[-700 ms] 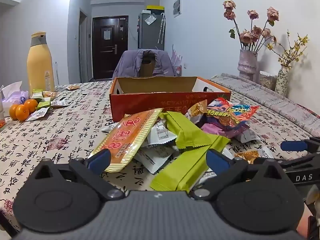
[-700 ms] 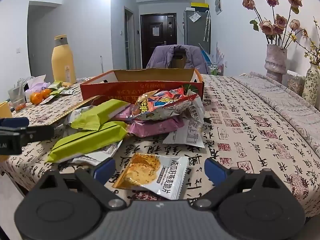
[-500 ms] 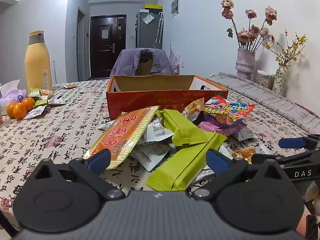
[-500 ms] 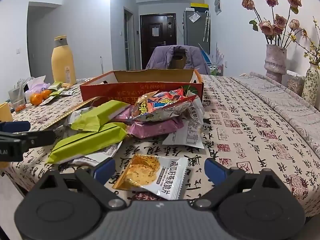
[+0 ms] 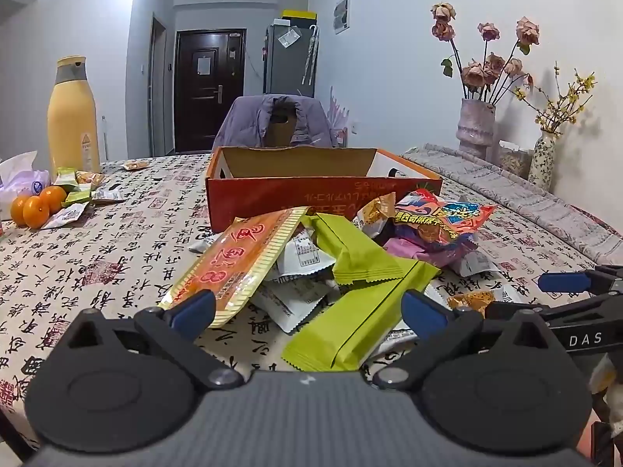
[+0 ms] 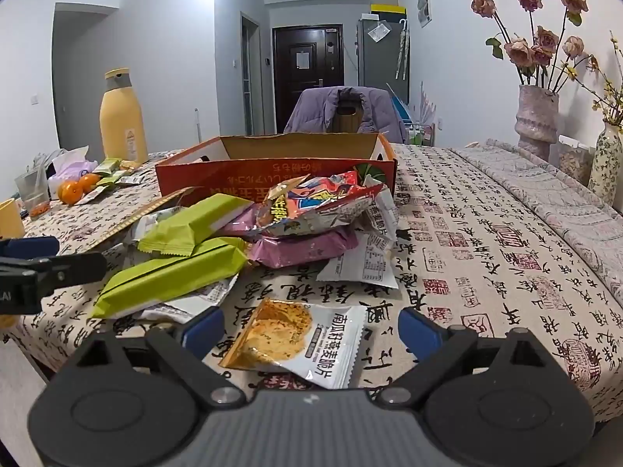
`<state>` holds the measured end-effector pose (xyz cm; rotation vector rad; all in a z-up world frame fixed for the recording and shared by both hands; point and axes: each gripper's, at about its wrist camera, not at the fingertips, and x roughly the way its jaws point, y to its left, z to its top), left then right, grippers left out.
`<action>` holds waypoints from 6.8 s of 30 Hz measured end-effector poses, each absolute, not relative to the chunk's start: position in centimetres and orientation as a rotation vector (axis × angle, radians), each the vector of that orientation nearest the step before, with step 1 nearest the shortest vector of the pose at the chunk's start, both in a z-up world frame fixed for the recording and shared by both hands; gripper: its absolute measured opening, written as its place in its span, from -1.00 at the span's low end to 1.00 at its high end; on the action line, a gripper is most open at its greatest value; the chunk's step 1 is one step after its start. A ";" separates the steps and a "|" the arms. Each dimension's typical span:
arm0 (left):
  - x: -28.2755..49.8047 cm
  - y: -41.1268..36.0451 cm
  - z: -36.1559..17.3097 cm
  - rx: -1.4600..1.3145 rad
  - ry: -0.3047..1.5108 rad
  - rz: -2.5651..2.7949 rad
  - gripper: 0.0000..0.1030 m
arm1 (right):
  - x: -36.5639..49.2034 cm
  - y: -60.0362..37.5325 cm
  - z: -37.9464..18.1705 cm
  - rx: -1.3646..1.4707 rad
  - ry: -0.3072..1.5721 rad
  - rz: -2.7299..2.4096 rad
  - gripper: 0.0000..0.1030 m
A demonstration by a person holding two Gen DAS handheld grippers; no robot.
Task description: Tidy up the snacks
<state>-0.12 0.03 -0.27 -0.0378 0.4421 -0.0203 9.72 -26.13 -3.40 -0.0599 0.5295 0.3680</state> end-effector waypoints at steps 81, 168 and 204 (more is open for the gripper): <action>-0.3 0.6 -0.7 -0.075 0.428 -0.020 1.00 | 10.1 -25.7 -4.0 -0.072 0.553 0.370 0.87; 7.6 9.6 0.0 -0.274 0.580 -0.078 -0.13 | 10.1 -25.2 -0.7 -0.034 0.295 0.453 -0.77; 25.9 3.3 8.8 -0.021 0.567 0.143 -0.13 | 36.2 -20.4 5.3 -0.111 0.548 0.446 -0.77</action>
